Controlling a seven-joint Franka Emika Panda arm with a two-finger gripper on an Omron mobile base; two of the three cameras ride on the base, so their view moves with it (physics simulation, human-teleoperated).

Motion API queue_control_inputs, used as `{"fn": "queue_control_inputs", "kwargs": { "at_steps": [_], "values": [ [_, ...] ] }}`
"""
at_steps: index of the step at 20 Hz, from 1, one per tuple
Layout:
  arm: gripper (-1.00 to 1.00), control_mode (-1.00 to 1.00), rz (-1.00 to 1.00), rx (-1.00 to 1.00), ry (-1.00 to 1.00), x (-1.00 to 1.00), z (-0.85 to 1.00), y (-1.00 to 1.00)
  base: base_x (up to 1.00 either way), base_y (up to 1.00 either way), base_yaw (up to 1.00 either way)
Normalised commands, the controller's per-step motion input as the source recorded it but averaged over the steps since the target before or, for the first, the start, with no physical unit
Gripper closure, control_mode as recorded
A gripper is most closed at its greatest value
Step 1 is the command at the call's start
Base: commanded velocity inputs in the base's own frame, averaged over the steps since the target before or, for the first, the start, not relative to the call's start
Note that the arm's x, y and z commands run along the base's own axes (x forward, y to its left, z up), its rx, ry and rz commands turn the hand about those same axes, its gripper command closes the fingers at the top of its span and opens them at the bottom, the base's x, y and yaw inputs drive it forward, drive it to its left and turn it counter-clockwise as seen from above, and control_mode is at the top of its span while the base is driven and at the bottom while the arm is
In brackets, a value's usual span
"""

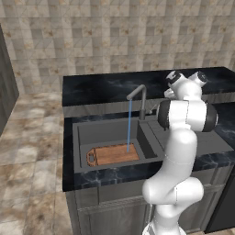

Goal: Turn on the sink faucet with hot water and rinse the cutting board for ten seconds, then turn off the faucet. Push the cutting board to reach the water if necessary.

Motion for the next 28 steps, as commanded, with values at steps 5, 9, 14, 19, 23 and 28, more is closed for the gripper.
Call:
{"fn": "queue_control_inputs", "kwargs": {
  "at_steps": [5,9,14,19,23,28],
  "values": [
    [-1.0,-1.0,0.0,0.0,0.11,0.0,-0.24,0.0,0.0,0.0,0.0],
    [-1.0,-1.0,0.0,0.0,0.06,0.0,-0.21,0.0,0.0,0.0,0.0],
    [-1.0,-1.0,0.0,0.0,0.03,0.0,-0.22,0.0,0.0,0.0,0.0],
    [-1.0,-1.0,0.0,0.0,0.0,0.0,-0.22,0.0,0.0,0.0,0.0],
    [-1.0,-1.0,0.0,0.0,0.0,0.0,-0.24,0.03,0.0,0.0,0.0],
    [-1.0,-1.0,0.0,0.0,0.0,0.0,-0.15,0.07,0.0,0.0,0.0]
  ]
}}
